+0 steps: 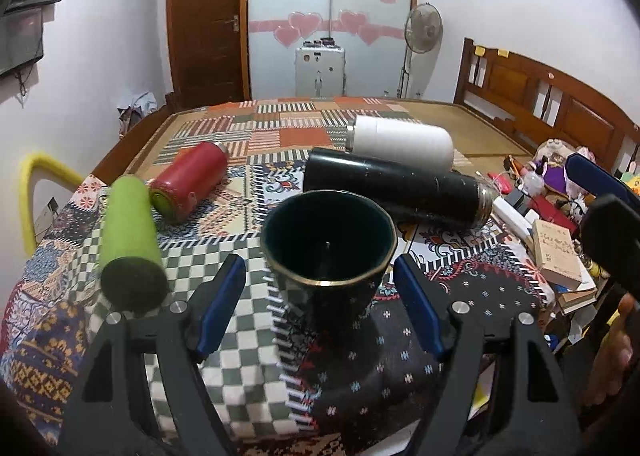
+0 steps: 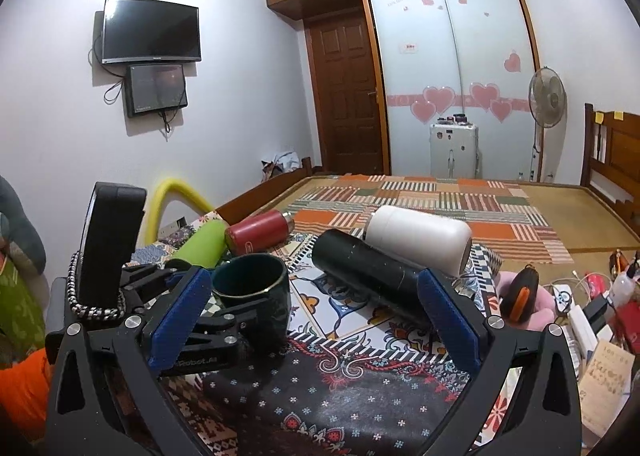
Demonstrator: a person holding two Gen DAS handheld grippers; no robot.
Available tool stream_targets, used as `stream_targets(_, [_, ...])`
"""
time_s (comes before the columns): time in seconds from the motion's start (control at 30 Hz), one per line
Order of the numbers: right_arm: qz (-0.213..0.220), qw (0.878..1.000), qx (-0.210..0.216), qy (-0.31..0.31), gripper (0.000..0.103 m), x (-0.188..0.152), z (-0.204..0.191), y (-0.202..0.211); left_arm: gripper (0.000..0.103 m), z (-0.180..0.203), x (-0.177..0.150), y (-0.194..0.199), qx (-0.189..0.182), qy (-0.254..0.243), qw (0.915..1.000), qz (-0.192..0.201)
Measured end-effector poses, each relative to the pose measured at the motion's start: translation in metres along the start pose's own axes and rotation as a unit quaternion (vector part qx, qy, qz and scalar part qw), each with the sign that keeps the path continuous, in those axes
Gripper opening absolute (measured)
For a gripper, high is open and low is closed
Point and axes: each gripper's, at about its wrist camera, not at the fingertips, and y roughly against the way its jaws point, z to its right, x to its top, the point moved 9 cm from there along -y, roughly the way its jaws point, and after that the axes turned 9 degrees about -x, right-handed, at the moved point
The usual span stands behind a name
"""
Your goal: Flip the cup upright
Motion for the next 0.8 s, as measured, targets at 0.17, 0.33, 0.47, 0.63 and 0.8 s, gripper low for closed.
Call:
stream_targets(0.17, [0.019,1.000,-0.003,0.006,0.103,0.011,-0.007,0.017,0.076,-0.004,0.006,0.041,0.015,0.005,0.9989,0.043])
stream_targets(0.33, [0.042,0.999,-0.004,0.000,0.103,0.024,-0.015,0.039,0.076,-0.002,0.019,0.094,0.035,-0.003,0.9933,0.110])
stream_targets(0.47, [0.061,0.998,-0.010,-0.004,0.103,0.031,-0.022,0.057,0.076,0.007,0.029,0.136,0.048,-0.017,0.9851,0.164])
stream_targets(0.63, [0.091,0.996,-0.023,-0.010,0.103,0.042,-0.028,0.083,0.077,0.017,0.033,0.175,0.051,-0.024,0.9759,0.211])
stream_targets(0.8, [0.112,0.993,-0.026,-0.018,0.103,0.050,-0.029,0.101,0.083,0.024,0.035,0.203,0.054,-0.029,0.9675,0.245])
